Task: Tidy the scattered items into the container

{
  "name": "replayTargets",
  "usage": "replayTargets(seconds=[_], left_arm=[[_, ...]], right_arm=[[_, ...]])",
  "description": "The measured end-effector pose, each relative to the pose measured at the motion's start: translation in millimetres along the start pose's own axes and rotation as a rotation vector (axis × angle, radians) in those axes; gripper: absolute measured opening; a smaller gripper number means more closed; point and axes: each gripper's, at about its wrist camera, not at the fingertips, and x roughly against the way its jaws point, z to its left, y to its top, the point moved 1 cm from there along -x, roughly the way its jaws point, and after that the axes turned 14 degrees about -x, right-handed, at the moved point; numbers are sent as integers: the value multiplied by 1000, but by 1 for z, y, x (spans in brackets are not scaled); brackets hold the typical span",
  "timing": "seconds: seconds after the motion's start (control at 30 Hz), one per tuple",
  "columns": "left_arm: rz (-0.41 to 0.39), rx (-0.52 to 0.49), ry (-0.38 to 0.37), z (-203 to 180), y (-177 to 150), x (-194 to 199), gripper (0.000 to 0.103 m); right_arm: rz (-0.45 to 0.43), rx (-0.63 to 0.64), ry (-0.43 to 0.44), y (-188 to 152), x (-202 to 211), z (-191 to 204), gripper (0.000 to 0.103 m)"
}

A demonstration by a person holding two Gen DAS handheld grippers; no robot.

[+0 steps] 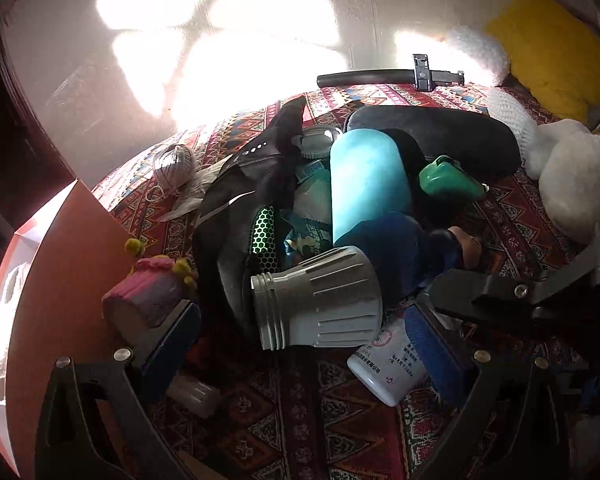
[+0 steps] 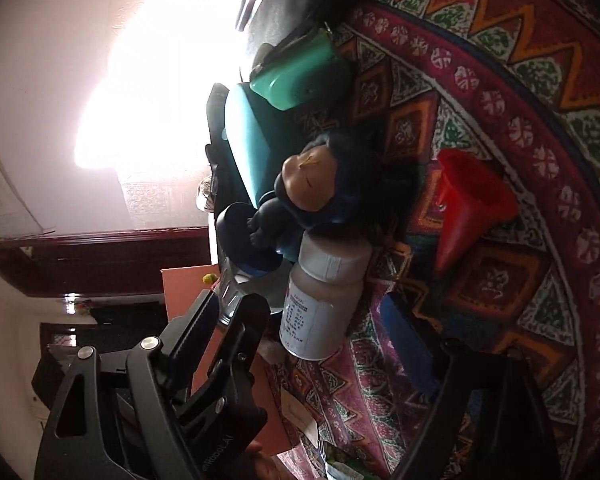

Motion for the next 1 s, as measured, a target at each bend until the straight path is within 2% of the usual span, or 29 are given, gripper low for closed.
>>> replayTargets(seconds=[0.1, 0.17, 0.27, 0.5, 0.63, 0.83, 0.87, 1.0], left_arm=[[-16, -9, 1, -7, 4, -10, 100], [0, 5, -21, -5, 4, -15, 82], [2, 17, -29, 0, -2, -13, 72], [-9, 140, -139, 38, -25, 12, 71], [-42, 202, -152, 62, -33, 33, 71], [-107, 271, -173, 98, -44, 67, 71], [-118, 277, -172, 103, -46, 72, 71], [-160, 309, -174, 129, -57, 95, 71]], right_arm=[[-5, 0, -5, 2, -6, 0, 82], [-6, 5, -6, 4, -10, 0, 80], [-17, 10, -19, 4, -13, 0, 75], [-26, 3, -30, -5, -19, -1, 74], [-16, 11, -59, -18, -22, 2, 72], [-44, 83, -163, -36, -36, 4, 53], [-51, 90, -179, -38, -37, 4, 44], [-69, 84, -166, -46, -36, 2, 44]])
